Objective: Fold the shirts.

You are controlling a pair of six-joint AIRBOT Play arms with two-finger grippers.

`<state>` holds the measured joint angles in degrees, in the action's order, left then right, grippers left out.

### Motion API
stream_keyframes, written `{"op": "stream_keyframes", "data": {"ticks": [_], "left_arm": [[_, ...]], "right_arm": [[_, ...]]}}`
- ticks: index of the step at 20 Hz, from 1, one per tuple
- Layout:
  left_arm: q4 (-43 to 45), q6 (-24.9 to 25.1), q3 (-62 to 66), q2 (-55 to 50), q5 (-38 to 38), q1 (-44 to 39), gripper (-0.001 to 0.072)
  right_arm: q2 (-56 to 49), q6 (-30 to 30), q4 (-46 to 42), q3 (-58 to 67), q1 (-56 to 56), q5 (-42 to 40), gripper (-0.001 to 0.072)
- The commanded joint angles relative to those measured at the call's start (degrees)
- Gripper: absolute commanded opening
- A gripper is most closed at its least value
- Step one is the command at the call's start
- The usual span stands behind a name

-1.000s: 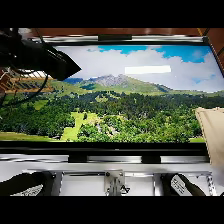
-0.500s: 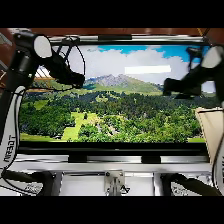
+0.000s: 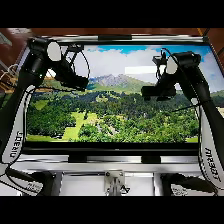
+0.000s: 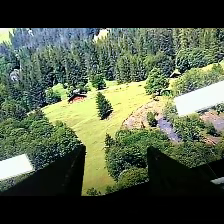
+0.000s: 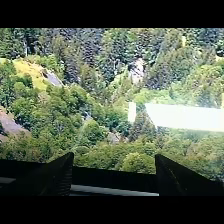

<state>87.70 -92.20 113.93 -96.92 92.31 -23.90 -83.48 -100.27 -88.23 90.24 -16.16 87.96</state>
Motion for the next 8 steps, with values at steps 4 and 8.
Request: {"op": "stream_keyframes", "data": {"ticks": [4,8], "left_arm": [[-0.1,0.0,0.0,-0.1,-0.3,-0.3,0.0448],[-0.1,0.2,0.0,-0.1,-0.4,-0.3,0.0448]], "right_arm": [[-0.3,0.1,0.2,0.0,-0.4,-0.2,0.0632],[-0.3,0.1,0.2,0.0,-0.4,-0.2,0.0632]]}}
